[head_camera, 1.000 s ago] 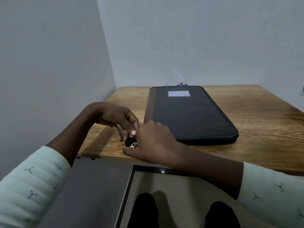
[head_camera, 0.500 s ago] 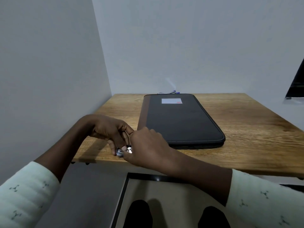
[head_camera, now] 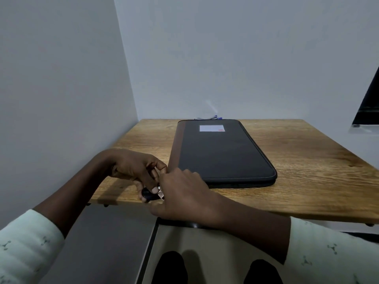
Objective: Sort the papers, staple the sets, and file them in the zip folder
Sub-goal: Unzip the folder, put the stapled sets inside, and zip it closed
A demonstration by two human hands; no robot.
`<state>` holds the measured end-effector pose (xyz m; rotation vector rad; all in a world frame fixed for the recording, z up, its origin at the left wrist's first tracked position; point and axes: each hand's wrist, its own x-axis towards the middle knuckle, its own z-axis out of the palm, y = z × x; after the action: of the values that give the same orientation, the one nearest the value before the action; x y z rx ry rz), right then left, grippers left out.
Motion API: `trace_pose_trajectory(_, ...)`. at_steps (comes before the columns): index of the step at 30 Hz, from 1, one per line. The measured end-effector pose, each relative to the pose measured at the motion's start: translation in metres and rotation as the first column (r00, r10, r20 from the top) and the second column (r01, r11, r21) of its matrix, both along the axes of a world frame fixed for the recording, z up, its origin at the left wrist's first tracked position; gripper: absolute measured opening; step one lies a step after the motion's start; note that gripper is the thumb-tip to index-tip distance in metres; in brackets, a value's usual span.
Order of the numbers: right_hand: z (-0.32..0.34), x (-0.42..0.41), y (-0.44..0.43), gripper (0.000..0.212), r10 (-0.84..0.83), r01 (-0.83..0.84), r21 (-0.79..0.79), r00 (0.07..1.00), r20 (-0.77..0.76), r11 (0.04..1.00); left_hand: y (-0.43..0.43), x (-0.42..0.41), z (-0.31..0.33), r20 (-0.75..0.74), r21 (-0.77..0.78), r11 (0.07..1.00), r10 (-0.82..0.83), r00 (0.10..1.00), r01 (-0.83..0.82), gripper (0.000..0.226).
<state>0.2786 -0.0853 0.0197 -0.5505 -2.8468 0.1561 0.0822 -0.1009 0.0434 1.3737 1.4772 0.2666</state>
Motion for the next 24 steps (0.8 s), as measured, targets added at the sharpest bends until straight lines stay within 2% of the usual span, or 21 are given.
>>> trace_pose_trajectory(4, 0.007, -0.003, 0.005, 0.038, 0.014, -0.015, 0.009, 0.995, 0.1, 1.0, 0.002, 0.0, 0.004, -0.022, -0.017, 0.999, -0.032, 0.999, 0.031, 0.042)
trace_pose_trajectory(9, 0.019, -0.008, 0.015, 0.035, 0.031, -0.035, 0.03, 0.993, 0.113, 0.999, 0.002, -0.003, 0.006, 0.042, 0.004, 0.996, -0.094, 0.995, 0.094, 0.028)
trace_pose_trajectory(12, 0.019, -0.009, 0.021, 0.023, 0.005, 0.006, -0.101, 0.994, 0.107, 0.995, 0.003, -0.005, 0.005, 0.029, 0.006, 0.998, -0.068, 0.997, 0.068, 0.031)
trace_pose_trajectory(15, 0.017, -0.003, 0.029, 0.023, -0.024, 0.04, -0.235, 0.997, 0.073, 0.971, 0.007, -0.007, 0.004, 0.017, -0.016, 0.996, -0.085, 0.996, 0.086, 0.032)
trace_pose_trajectory(19, 0.013, 0.007, 0.041, 0.024, -0.026, 0.039, -0.264, 0.998, 0.055, 0.964, 0.012, -0.003, 0.004, 0.051, -0.03, 0.984, -0.175, 0.983, 0.177, 0.019)
trace_pose_trajectory(24, 0.006, 0.022, 0.05, 0.033, -0.019, 0.029, -0.27, 0.999, 0.039, 0.963, 0.018, 0.003, 0.001, 0.078, -0.026, 0.975, -0.22, 0.972, 0.222, 0.017)
